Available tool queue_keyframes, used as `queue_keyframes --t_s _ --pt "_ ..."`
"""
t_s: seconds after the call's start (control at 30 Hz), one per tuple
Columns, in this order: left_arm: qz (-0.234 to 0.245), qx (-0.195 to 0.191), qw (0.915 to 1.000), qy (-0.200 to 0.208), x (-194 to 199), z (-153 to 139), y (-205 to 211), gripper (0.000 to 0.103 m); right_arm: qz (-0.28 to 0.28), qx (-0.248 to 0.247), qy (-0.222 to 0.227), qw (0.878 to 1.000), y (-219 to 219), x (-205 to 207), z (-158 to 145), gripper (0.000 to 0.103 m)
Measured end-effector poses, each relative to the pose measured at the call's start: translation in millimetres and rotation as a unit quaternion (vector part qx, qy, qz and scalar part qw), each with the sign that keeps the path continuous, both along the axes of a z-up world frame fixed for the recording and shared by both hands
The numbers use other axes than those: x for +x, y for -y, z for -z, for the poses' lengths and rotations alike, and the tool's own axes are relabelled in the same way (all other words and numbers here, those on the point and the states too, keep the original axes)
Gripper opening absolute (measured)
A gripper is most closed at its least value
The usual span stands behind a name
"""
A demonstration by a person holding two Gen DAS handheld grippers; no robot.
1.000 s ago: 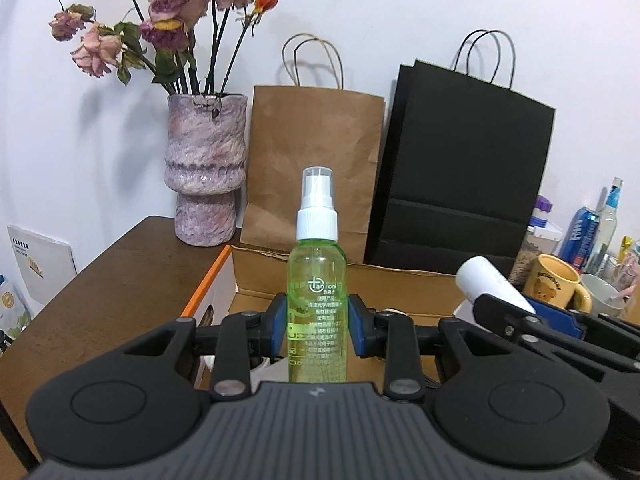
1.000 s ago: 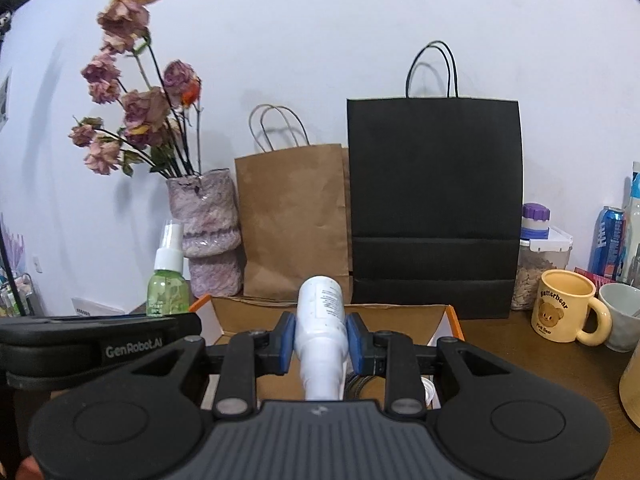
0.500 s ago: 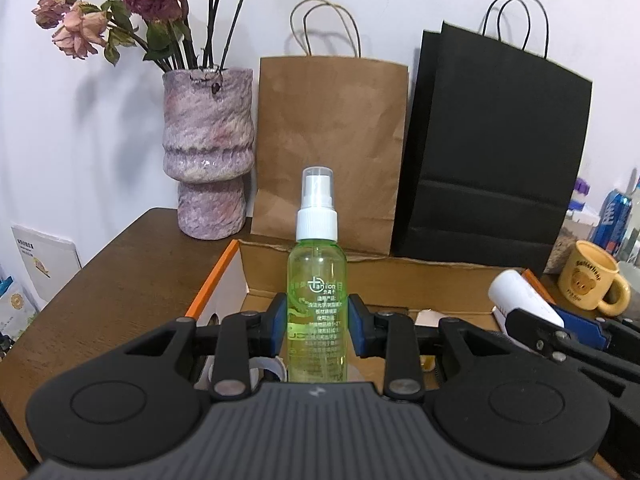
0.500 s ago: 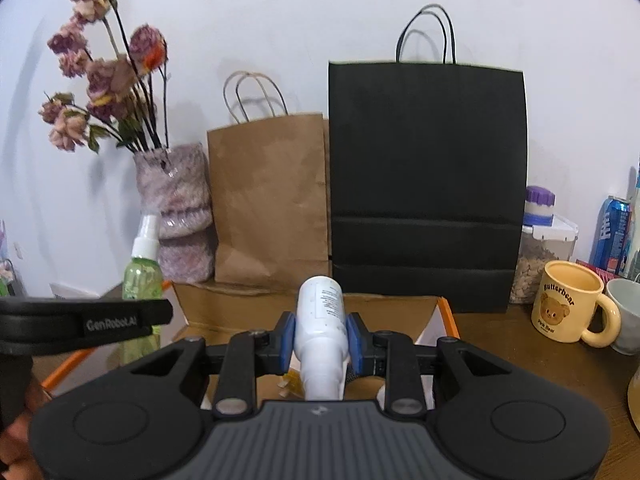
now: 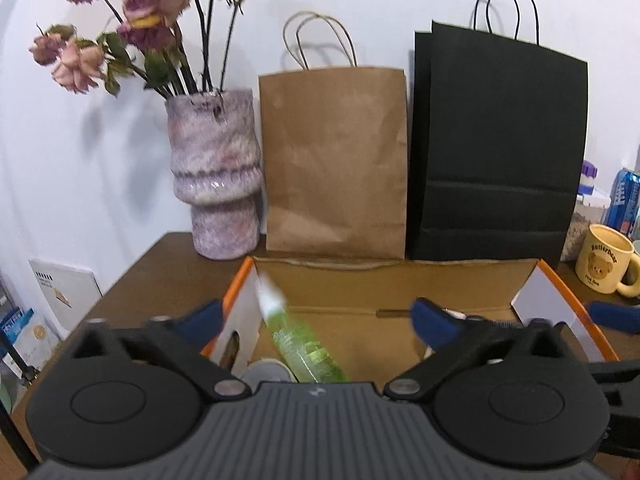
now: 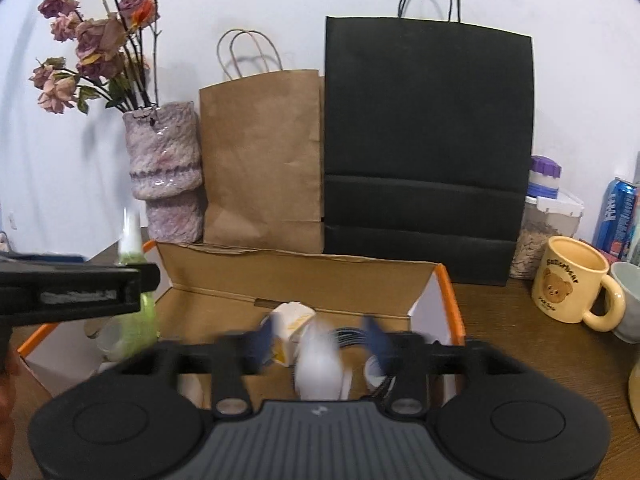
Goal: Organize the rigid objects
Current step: 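Open both grippers to drop the spray bottles into the box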
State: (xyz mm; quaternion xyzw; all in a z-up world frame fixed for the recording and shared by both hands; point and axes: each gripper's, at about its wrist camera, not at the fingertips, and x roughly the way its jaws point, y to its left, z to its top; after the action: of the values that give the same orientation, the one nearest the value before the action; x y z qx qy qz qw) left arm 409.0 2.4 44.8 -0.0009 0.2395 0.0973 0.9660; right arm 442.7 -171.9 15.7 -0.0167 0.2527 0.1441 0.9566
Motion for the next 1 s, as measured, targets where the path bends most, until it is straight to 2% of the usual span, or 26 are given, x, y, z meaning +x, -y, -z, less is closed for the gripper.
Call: queue_keyframes --t_s 0.03,0.13,0.57,1.0 --pt "-0.004 0.002 1.0 0.0 0 -1 0 0.103 0.002 -0.001 0.006 1.0 1 -1 -1 0.097" --pt "-0.012 0.005 0.9999 -0.002 1 -2 -2 0.103 0.01 -0.001 0.009 1.0 5 -1 -5 0.103" --pt "-0.01 0.001 0.9999 0.003 -2 -5 -5 0.103 0.005 -0.009 0.008 1.0 2 -3 -6 0.103" --pt "-0.002 -0.009 0.9994 0.034 -40 -19 -10 0.103 0.004 -0.005 0.038 0.999 15 -37 -26 0.103"
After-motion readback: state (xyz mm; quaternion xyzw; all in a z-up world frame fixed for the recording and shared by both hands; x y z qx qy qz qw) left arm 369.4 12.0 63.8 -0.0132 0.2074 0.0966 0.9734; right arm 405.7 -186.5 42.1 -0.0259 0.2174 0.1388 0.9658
